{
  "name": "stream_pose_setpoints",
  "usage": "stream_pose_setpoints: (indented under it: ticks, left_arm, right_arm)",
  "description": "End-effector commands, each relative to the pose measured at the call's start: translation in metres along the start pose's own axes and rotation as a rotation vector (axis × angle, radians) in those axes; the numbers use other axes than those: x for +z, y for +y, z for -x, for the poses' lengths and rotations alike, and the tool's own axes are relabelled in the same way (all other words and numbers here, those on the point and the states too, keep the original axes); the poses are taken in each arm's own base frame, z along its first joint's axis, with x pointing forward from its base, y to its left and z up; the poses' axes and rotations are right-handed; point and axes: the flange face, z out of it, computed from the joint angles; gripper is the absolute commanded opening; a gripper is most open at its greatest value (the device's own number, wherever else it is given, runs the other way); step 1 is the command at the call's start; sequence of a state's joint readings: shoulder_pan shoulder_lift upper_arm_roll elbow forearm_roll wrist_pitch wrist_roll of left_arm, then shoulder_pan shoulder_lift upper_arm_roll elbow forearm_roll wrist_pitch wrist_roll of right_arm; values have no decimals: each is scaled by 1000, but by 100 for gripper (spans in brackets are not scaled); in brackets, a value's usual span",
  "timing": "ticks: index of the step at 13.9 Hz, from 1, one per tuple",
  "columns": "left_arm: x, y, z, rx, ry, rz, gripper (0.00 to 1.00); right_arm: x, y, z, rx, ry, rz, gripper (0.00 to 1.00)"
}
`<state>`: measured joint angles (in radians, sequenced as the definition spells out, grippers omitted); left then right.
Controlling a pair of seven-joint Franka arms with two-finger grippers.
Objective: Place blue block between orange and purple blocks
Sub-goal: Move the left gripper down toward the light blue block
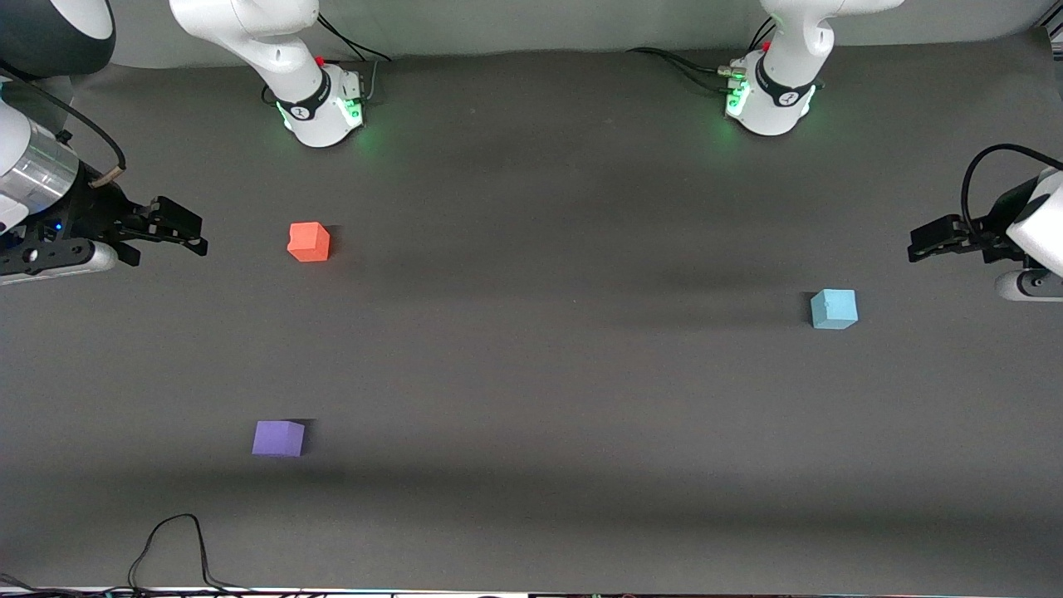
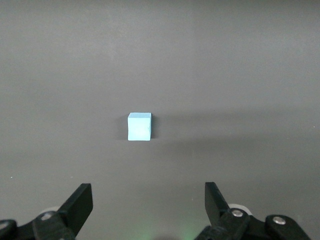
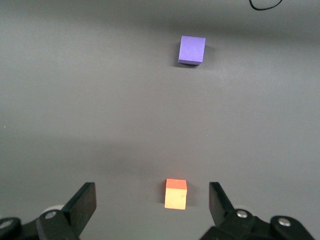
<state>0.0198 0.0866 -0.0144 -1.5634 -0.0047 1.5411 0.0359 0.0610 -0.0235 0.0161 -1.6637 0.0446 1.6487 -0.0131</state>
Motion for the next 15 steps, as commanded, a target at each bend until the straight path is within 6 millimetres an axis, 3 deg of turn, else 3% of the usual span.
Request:
stream_pose_setpoints:
  ticks: [1,8,12,15]
  left_arm:
    - [-2,2,5,-7,-7,7,100]
    - [4,-4,8,3,-25,-7,100]
    - [4,-51,39,40,-28,-23,100]
    - [7,-57,53,74,-33,-55,100]
  right_arm:
    - [-4,-2,5,-10,-3,3,100]
    - [-5,-4,4,-9,-1,-12,100]
    - [-6,-2,4,-6,1,-23,100]
    - [-6,-1,4,-4,1,-23,100]
